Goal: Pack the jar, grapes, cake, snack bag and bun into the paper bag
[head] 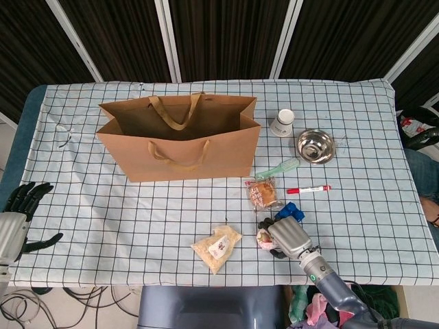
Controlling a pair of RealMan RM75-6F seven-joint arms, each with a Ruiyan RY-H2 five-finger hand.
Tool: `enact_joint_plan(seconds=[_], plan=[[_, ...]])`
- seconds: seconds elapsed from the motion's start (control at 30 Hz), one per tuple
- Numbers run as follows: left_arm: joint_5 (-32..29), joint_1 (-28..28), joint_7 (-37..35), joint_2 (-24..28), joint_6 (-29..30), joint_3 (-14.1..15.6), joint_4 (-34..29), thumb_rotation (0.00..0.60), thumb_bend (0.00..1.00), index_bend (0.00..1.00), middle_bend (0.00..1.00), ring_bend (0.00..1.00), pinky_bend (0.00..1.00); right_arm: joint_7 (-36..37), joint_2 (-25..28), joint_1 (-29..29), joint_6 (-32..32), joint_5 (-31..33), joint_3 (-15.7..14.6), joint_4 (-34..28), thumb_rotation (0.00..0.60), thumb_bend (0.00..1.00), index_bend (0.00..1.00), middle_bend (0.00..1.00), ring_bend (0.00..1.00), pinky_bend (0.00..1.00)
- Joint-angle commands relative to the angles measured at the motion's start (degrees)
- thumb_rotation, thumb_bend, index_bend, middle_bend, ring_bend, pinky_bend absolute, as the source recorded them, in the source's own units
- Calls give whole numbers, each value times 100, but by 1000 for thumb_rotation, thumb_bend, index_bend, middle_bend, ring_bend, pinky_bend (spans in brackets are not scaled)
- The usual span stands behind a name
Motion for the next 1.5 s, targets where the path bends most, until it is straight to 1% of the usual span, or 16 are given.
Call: enact_joint_plan(seconds=[0.03, 0.13, 0.37, 0.5, 0.53, 0.57, 0.73, 0.87, 0.97, 1.03, 1.1, 1.17, 1.33, 1.5], plan=[[-1, -1, 8, 3, -16, -7, -4, 600, 114, 114, 101, 0, 16, 387, 234, -96, 242, -99, 89, -272, 600, 442, 502, 488, 566, 573], [0, -3, 17, 16, -55, -5, -13, 600, 115, 114, 101, 0, 16, 803, 646, -248, 586, -309, 162, -651, 600, 442, 510, 490, 567, 574], [-50, 11, 15, 38, -92, -33, -32, 600, 116, 112, 101, 0, 16, 1376, 1657, -565, 1324, -807, 296, -1401, 600, 442, 514, 487, 567, 574], [-64, 6, 18, 29, -122, -51, -20, 600, 117, 109, 101, 0, 16, 1779, 2162, -617, 1610, -858, 553, -1678, 600, 441, 527, 488, 567, 574], [-71, 3, 24, 27, -141, -52, -13, 600, 118, 109, 101, 0, 16, 1939, 2312, -584, 1701, -801, 733, -1717, 600, 441, 529, 486, 567, 574], [-78, 1, 25, 26, -151, -56, -10, 600, 118, 109, 101, 0, 16, 2060, 2400, -550, 1708, -745, 835, -1725, 600, 441, 530, 483, 567, 574], [-107, 0, 39, 17, -177, -77, 3, 600, 118, 109, 101, 0, 16, 2531, 2611, -378, 1671, -550, 1190, -1666, 600, 441, 535, 477, 567, 574], [-135, -2, 76, 5, -207, -95, 11, 600, 119, 109, 100, 0, 16, 2870, 2679, -75, 1600, -299, 1642, -1484, 600, 441, 553, 485, 567, 573], [-151, 3, 94, -4, -208, -110, 9, 600, 118, 109, 98, 0, 16, 2938, 2669, 154, 1499, -146, 1882, -1395, 600, 441, 563, 486, 567, 574], [-165, 6, 122, -10, -215, -119, 5, 600, 118, 109, 98, 0, 16, 2967, 2692, 367, 1280, 37, 2029, -1348, 600, 442, 565, 486, 567, 574], [-177, 9, 144, -16, -223, -123, 3, 600, 119, 109, 98, 0, 16, 2945, 2719, 519, 1087, 179, 2105, -1320, 600, 441, 564, 486, 567, 573], [-192, 11, 189, -23, -246, -122, 5, 600, 119, 109, 97, 0, 16, 2890, 2769, 766, 761, 417, 2211, -1321, 600, 441, 564, 486, 567, 573], [-216, 18, 246, -11, -293, -111, -11, 600, 119, 109, 95, 0, 16, 2659, 2793, 1271, 175, 886, 2357, -1320, 600, 442, 564, 486, 567, 573], [-213, 36, 236, -3, -263, -130, -18, 600, 119, 109, 95, 0, 16, 2249, 2563, 1963, -213, 1506, 2569, -1165, 600, 441, 565, 487, 566, 574]])
